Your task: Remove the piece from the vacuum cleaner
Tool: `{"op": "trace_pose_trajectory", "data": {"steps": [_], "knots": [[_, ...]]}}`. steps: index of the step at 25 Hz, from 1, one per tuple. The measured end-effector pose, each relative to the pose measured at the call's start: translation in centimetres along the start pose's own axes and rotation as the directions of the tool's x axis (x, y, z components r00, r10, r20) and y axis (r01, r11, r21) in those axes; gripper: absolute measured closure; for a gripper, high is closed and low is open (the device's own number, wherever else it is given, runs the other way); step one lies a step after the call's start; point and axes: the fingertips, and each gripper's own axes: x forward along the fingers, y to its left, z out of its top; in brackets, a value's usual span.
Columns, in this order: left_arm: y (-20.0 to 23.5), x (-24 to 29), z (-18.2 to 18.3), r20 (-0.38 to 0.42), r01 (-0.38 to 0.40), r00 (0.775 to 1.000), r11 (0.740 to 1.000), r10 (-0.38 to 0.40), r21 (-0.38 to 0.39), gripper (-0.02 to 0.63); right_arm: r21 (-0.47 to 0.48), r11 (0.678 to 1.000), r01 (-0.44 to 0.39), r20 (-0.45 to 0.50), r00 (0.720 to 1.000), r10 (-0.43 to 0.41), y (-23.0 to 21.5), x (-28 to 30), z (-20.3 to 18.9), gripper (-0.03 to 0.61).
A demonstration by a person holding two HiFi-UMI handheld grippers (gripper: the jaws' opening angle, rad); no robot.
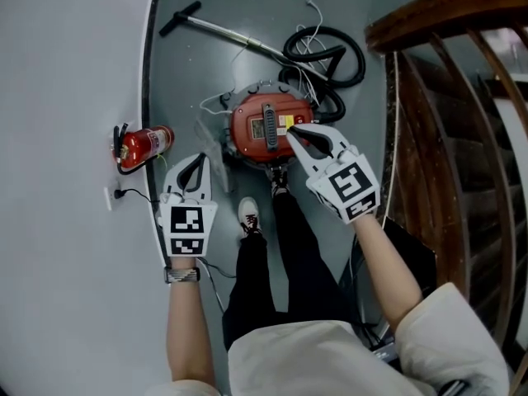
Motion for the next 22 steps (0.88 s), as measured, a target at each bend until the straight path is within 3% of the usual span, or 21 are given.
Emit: {"op": "trace_pose_trajectory", "data": {"steps": [7,19,22], "knots": [[-0.3,3.0,-3.7,-0.053,0.023,0.998,0.999,-0.024,-0.031,0.614,0.044,0.999,-0.024,-0.103,0.994,0.029,0.4,3.7,-4.2,0.548],[-0.4,8.2,-9.4,-0.120,0.060,0.990,0.995,-0.069,-0.078,0.613,0.137,0.990,0.014,-0.136,0.991,0.005,-1.1,8.7,-10.0,0.546],[-0.2,9.1,-10.7,-0.138,0.079,0.986,0.992,-0.092,-0.097,0.574,0.161,0.987,0.022,-0.129,0.992,-0.001,-1.5,9.2,-10.9,0.545]]}}
